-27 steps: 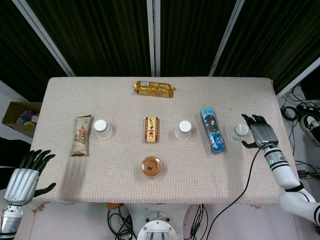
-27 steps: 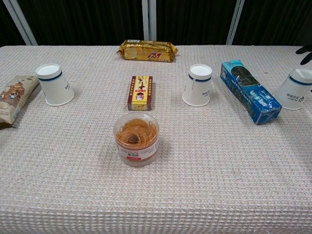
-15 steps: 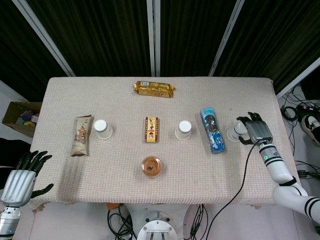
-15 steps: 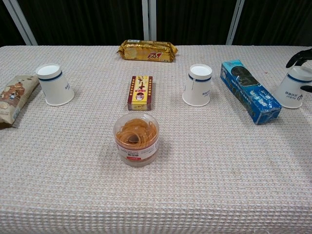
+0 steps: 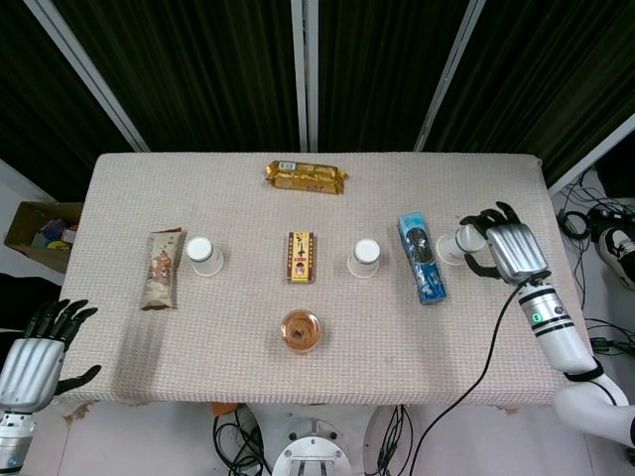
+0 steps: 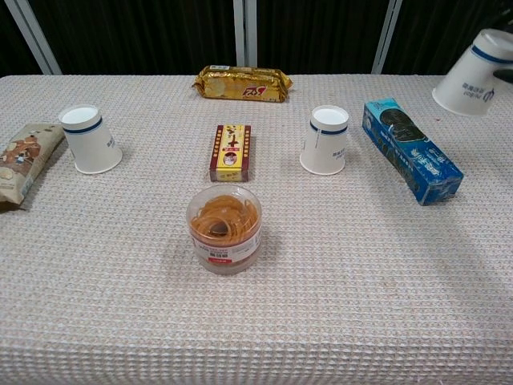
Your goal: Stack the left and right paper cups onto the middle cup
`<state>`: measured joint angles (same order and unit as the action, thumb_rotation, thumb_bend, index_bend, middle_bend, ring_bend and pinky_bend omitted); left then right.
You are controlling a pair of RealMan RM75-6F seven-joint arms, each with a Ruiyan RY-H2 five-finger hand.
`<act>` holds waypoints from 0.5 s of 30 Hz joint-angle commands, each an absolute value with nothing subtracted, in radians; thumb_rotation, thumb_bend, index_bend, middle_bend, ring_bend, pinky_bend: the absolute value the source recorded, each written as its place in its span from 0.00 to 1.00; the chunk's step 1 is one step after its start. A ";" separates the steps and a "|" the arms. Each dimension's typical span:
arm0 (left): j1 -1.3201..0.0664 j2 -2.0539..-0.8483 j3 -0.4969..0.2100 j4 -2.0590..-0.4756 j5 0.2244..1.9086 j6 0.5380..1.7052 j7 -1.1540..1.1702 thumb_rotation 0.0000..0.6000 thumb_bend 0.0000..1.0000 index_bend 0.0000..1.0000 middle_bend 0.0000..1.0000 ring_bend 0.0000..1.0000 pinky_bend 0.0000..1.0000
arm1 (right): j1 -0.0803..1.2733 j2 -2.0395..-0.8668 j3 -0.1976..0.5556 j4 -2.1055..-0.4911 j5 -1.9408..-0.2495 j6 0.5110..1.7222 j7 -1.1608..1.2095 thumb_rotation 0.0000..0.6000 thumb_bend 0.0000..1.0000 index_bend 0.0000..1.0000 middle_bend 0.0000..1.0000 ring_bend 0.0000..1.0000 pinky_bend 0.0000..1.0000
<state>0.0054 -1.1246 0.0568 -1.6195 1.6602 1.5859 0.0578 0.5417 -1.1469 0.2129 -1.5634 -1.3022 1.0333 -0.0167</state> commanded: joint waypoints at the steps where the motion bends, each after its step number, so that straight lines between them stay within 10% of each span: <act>1: 0.005 -1.127 0.058 -1.617 1.660 1.583 0.055 1.00 0.09 0.20 0.14 0.09 0.11 | 0.613 -1.096 0.270 -1.666 -1.310 1.003 -0.075 1.00 0.38 0.47 0.44 0.17 0.12; 15: 0.007 -1.135 0.054 -1.579 1.627 1.565 0.012 1.00 0.09 0.20 0.14 0.09 0.11 | 0.849 -1.337 0.288 -1.543 -1.126 0.818 -0.257 1.00 0.37 0.47 0.42 0.17 0.12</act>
